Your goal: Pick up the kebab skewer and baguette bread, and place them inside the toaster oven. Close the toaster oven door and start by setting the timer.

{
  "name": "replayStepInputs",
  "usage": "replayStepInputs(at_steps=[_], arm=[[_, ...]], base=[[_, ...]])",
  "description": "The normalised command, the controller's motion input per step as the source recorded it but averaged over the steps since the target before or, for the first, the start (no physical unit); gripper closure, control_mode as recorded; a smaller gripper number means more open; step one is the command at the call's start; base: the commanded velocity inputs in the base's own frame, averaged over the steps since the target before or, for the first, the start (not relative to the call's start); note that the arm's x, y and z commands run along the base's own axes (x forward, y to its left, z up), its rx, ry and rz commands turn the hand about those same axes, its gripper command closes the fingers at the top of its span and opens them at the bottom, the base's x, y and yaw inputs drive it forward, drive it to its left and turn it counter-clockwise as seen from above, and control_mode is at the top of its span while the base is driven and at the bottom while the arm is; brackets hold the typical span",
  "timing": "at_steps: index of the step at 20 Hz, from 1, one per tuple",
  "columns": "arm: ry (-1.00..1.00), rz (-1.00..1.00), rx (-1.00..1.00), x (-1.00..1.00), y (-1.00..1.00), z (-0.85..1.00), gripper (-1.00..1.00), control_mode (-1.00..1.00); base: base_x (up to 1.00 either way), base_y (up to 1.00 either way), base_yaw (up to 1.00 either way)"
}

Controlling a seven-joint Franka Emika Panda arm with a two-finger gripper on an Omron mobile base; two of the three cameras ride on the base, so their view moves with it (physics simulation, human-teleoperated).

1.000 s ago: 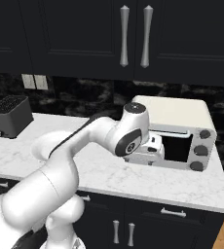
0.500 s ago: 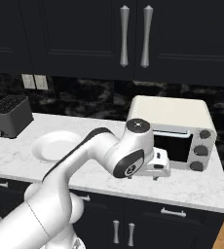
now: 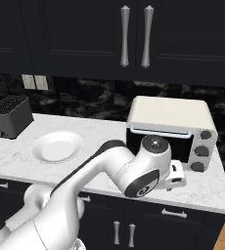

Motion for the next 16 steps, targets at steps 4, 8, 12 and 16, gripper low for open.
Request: replayStepInputs(at_steps=[4,8,12,16], arm=[[-0.12,0.13,0.00,0.02,-0.37,0.00,-1.00,-1.00],[-0.15,0.12,-0.01,0.06,-0.32,0.00,-1.00,-1.00],[-0.29,0.05,0.00,0.00,-0.13,0.00,-1.00,-1.00],[-0.31,0.00,-0.02,0.07,0.00,0.00,-1.00,-1.00]], base=[[0.00,0.00,0.00],[0.00,0.00,0.00],[0.00,0.00,0.00],[0.00,0.00,0.00]])
